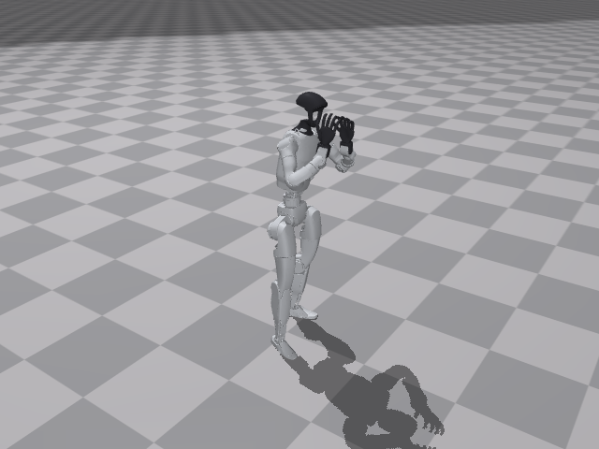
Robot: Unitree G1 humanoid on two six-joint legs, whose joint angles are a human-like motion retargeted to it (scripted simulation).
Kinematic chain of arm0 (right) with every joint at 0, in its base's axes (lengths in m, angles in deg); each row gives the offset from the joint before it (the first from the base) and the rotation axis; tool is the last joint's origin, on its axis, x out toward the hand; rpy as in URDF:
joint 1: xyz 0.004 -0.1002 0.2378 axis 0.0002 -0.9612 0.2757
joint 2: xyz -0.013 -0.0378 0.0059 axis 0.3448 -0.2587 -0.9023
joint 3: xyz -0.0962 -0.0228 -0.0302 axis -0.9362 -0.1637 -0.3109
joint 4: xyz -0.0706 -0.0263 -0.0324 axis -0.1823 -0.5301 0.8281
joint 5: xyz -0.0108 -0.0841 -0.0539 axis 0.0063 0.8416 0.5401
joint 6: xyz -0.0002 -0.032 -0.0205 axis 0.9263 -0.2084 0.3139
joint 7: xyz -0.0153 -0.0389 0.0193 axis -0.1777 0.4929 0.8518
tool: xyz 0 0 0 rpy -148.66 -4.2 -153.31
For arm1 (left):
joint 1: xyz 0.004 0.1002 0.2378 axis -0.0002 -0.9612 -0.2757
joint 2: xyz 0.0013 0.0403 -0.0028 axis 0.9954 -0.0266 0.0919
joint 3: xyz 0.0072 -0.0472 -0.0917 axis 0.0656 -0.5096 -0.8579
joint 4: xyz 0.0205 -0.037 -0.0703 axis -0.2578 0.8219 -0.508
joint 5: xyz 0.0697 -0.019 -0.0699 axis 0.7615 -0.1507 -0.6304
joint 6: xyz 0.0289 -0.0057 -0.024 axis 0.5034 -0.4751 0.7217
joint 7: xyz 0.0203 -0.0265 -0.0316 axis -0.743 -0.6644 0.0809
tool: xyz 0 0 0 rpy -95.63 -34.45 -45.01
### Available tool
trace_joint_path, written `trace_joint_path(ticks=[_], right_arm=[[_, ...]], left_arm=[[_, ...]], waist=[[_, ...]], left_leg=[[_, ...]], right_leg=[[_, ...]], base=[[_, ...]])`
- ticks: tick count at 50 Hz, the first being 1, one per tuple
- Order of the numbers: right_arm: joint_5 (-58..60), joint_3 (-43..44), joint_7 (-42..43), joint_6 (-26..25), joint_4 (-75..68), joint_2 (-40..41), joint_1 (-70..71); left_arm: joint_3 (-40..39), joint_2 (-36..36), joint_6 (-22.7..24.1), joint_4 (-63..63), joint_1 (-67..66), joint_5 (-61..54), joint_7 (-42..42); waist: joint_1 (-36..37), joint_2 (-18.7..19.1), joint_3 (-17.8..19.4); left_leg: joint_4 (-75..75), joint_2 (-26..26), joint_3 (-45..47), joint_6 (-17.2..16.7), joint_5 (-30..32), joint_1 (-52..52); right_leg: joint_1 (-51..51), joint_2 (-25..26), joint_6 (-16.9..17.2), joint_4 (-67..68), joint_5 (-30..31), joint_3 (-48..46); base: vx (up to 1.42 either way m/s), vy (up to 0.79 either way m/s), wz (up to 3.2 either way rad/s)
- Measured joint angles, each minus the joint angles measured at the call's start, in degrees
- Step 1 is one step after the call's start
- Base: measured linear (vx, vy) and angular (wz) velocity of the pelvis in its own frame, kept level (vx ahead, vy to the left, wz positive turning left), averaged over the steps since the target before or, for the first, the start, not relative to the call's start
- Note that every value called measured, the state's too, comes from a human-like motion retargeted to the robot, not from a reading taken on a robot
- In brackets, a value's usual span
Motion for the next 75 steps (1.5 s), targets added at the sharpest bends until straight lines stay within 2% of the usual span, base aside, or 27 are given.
trace_joint_path(ticks=[3,6,12,15,17,20,25,27,30,32,36,39,45,48,51,55,58,64,68,70,75], right_arm=[[0.16,-3.39,-1.15,-1.23,0.04,1.29,2.05],[4.11,-7.39,0.39,-1.98,-1.04,3.61,5.91],[3.49,0.59,0.82,-1.56,-1.29,-2.79,2.06],[4.4,0.94,2.27,-3.2,-1.61,-4.07,2.28],[7.58,-2.89,1.26,-4.83,-1.83,-3.09,5.52],[13.49,-7.82,4.44,-5.94,-2.14,-1.84,9.29],[11.72,-0.68,4.57,-5.61,-2.09,-6.56,4.63],[10.55,-0.75,4.93,-6.13,-2.13,-6.81,4.06],[12.66,-6.9,3.46,-7.12,-1.67,-4.71,7.56],[16.8,-9.68,6.4,-7.56,-1.83,-3.82,9.7],[16.74,-5.22,4.74,-6.13,-1.73,-6.92,6.95],[15.51,-1.58,7.33,-5.89,-1.43,-8.99,3.52],[21.91,-10.23,9.31,-7.83,-2.55,-4.4,9.04],[21.5,-6.95,7.26,-6.78,-3.14,-6.55,7.04],[17.48,-3.58,8.35,-5.79,-3.12,-8.73,3.36],[18.18,-6.97,6.57,-6.11,-3.22,-5.04,5.9],[22.02,-10.33,8.81,-7.09,-5.03,-2.01,9.14],[17.22,-3.24,7.73,-5.51,-5.56,-6.6,3.02],[17.97,-8.39,6.94,-6.17,-5.22,-2.71,6.31],[21.34,-11.14,10.11,-7.07,-5.77,-0.78,8.75],[18.54,-4.19,7.8,-5.33,-5.61,-5.02,4.32]], left_arm=[[3.16,-3.19,-0.01,1.19,-0.02,-4.33,2.61],[5.98,-7.02,0.14,3.11,1.74,-4.72,1.07],[0.71,-1.31,1.78,1.56,-1.73,-9.92,2.72],[1.28,-3.47,0.85,1.45,-2.14,-15.15,3.18],[4.13,-7.02,-0.09,1.87,0.19,-15.99,3.4],[6.97,-10.33,-0.72,2.33,2.98,-12.97,0.22],[2.17,-4.83,-0.69,0.26,-1.94,-14.64,1.02],[2.15,-4.88,-1.29,0.09,-3.09,-16.78,1.48],[5.47,-8.98,-1.92,0.65,-1.3,-18.17,1.67],[6.76,-10.28,-1.78,0.97,0.44,-15.43,-0.51],[4.36,-5.84,-0.93,-0.24,-0.86,-13.5,1.35],[2.69,-3.48,-0.67,-0.53,-2.77,-15.25,0.27],[7.84,-9.33,-0.99,2.65,2.33,-14.35,-0.6],[5.42,-5.8,-0.33,1.7,0.93,-13.4,1.78],[2.69,-2.14,-0.01,0.44,-2.15,-14.56,0.8],[4.94,-5.61,-1.19,2.06,-0.53,-12.66,-0.89],[6.72,-8.46,-1.21,3.7,1.86,-9.94,-3.01],[2.45,-1.96,0.37,1.99,-2.15,-13.87,-0.76],[5.74,-7.65,-0.48,3.68,0.7,-13.86,-1.57],[7.1,-9.65,-0.57,4.31,2.59,-11.35,-3.66],[3.75,-1.89,0.73,1.61,-0.12,-11.85,-1.33]], waist=[[0.7,0.17,-0.81],[1.03,0.76,-1.88],[0.9,2.16,-2.68],[0.47,2.46,-2.9],[-0.07,2.48,-3.03],[-0.93,2.47,-2.95],[-1.52,2.21,-1.95],[-1.41,2.03,-1.76],[-1.26,1.98,-2.1],[-1.37,2.42,-2.49],[-1.74,3.84,-2.8],[-1.75,4.53,-3.24],[-2.05,4.68,-5.1],[-2.2,4.76,-5.42],[-1.85,4.44,-5.55],[-1.29,3.55,-6.31],[-1.13,3.18,-6.72],[-0.25,2.6,-6.18],[0.33,1.74,-6.48],[0.46,1.54,-6.63],[0.99,1.47,-6.13]], left_leg=[[-0.06,0.92,0.63,-0.61,0.07,-0.29],[0.22,1.99,0.99,-0.97,0.05,-0.75],[2.17,3.54,0.4,-0.35,-0.03,-1.41],[4.01,3.59,-0.1,0.84,0.1,-1.67],[5.63,3.3,-0.33,1.83,0.31,-1.91],[8.33,2.71,-0.32,3.17,0.95,-2.58],[12.14,1.57,0.56,4.88,2.33,-4.17],[12.5,1.1,1.01,5.06,2.67,-4.62],[11.4,0.49,1.6,4.79,3.04,-4.96],[9.65,0.25,1.73,4.25,3.27,-4.99],[5.34,0.02,1.31,3.18,3.71,-4.45],[2.49,0.09,0.96,2.53,4.17,-3.84],[-0.33,0.25,1.35,1.71,4.49,-2.57],[-0.54,0.32,2.02,1.46,4.28,-2.06],[-0.49,0.36,2.87,1.3,3.9,-1.61],[-0.52,0.49,4.21,1.13,3.32,-1.13],[-0.7,0.59,5.06,0.94,3.01,-0.87],[-1.18,0.95,6.1,0.69,2.73,-0.57],[-1.35,0.87,6.39,0.73,2.5,-0.49],[-1.34,0.83,6.44,0.72,2.42,-0.57],[-1.29,0.83,6.35,0.73,2.39,-0.72]], right_leg=[[0.03,1.7,0.1,-2.81,1.43,-0.02],[-0.05,3.07,0.1,-3.97,1.86,-0.18],[0.68,4.02,0.1,-3.56,0.61,-1.4],[1.45,3.34,0.1,-2.6,-0.64,-2.05],[2.03,2.43,0.1,-1.69,-1.63,-2.42],[2.81,0.86,0.1,-0.25,-2.99,-2.9],[4.05,-1.61,0.1,1.67,-4.53,-3.71],[4.56,-2.24,0.1,2.1,-4.95,-3.93],[5.21,-2.54,0.1,2.33,-5.4,-4.0],[5.53,-2.26,0.1,2.28,-5.6,-3.96],[6.26,-1.33,0.1,2.18,-5.92,-3.87],[6.62,-0.56,0.1,2.06,-6.09,-3.7],[6.85,0.3,-0.07,1.93,-6.44,-2.75],[6.9,0.48,-0.04,1.7,-6.33,-2.14],[6.94,0.62,0.08,1.34,-6.11,-1.51],[6.74,0.96,0.1,0.91,-5.82,-0.46],[6.48,1.24,0.1,0.75,-5.6,0.24],[6.04,1.91,0.1,0.55,-4.96,1.08],[5.89,1.91,0.1,0.53,-4.79,1.37],[5.78,1.89,0.1,0.51,-4.71,1.45],[5.77,1.92,0.1,0.32,-4.35,1.37]], base=[[0.1,-0.21,-0.17],[0.11,-0.21,-0.14],[0.14,-0.17,0.09],[0.14,-0.12,0.25],[0.14,-0.09,0.33],[0.12,-0.09,0.32],[0.1,-0.07,0.26],[0.08,-0.05,0.14],[0.08,-0.03,0.01],[0.07,-0.01,-0.06],[0.07,0.02,-0.08],[0.06,0.04,-0.12],[0.05,0.07,-0.17],[0.03,0.07,-0.2],[0.02,0.06,-0.22],[0.0,0.05,-0.25],[-0.01,0.04,-0.22],[0.0,0.01,-0.06],[0.0,0.0,0.0],[0.0,0.0,0.0],[0.0,0.0,0.0]])
